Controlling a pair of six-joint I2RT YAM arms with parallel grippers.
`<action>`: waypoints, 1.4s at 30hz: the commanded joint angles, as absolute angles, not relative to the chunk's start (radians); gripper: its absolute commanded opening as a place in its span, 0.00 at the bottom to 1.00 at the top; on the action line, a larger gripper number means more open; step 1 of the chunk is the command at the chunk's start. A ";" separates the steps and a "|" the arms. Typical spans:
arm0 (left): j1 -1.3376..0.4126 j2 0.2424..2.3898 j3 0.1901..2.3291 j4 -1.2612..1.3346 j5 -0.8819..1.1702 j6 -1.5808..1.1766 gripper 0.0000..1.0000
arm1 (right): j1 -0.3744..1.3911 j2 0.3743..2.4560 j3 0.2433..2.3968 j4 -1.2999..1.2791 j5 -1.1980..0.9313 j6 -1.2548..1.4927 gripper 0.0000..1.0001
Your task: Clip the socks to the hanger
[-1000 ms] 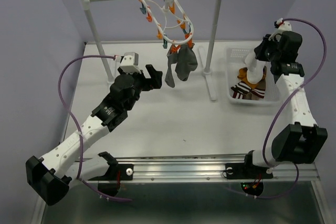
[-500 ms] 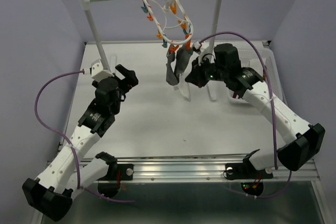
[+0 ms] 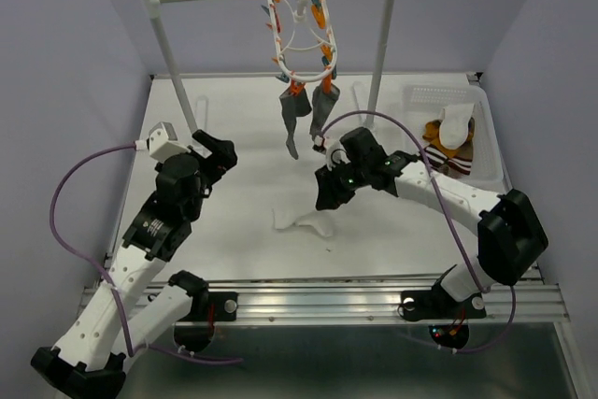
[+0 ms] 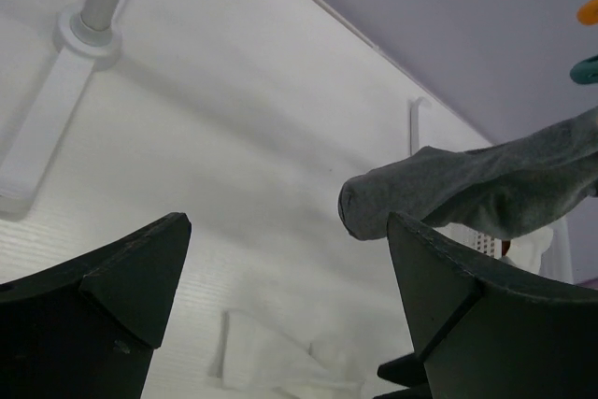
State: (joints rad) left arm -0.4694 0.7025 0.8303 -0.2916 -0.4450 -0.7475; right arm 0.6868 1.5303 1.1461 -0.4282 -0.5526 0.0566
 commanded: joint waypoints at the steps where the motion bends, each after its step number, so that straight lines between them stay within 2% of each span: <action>1: -0.468 0.745 0.798 -0.302 -0.318 -0.772 0.99 | 0.683 1.459 1.013 -0.409 -0.237 0.117 0.84; 2: -0.469 0.756 0.792 -0.298 -0.293 -0.772 0.99 | 0.683 1.450 0.982 -0.419 -0.189 0.127 1.00; 10: -0.486 0.818 0.677 -0.230 -0.085 -0.747 0.99 | 0.683 1.302 0.916 -0.408 -0.020 0.183 1.00; 16: -0.489 0.854 0.586 -0.201 0.060 -0.747 0.97 | 0.683 1.252 0.874 -0.397 -0.052 0.086 0.98; 21: -0.495 0.917 0.539 -0.157 0.149 -0.782 0.94 | 0.683 1.336 0.942 -0.373 -0.074 0.078 0.97; 24: -0.514 0.985 0.517 -0.103 0.179 -0.805 0.90 | 0.683 1.415 0.980 -0.356 -0.005 0.162 1.00; 30: -0.632 1.118 0.563 -0.097 0.083 -0.834 0.89 | 0.683 1.561 1.074 -0.341 0.178 0.429 1.00; 33: -0.660 1.175 0.589 -0.110 0.049 -0.850 0.84 | 0.683 1.591 1.091 -0.327 0.172 0.443 1.00; 38: -0.686 1.213 0.565 -0.110 0.011 -0.903 0.81 | 0.683 1.615 1.071 -0.318 0.095 0.433 0.99; 42: -0.707 1.250 0.561 -0.095 -0.034 -0.926 0.78 | 0.692 1.621 1.029 -0.308 0.057 0.433 0.94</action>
State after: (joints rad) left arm -0.6834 1.2293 0.5495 -0.1242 0.0338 -0.8856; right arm 0.6865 1.6184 1.0485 -0.3592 0.0898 0.4088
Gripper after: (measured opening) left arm 0.794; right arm 0.958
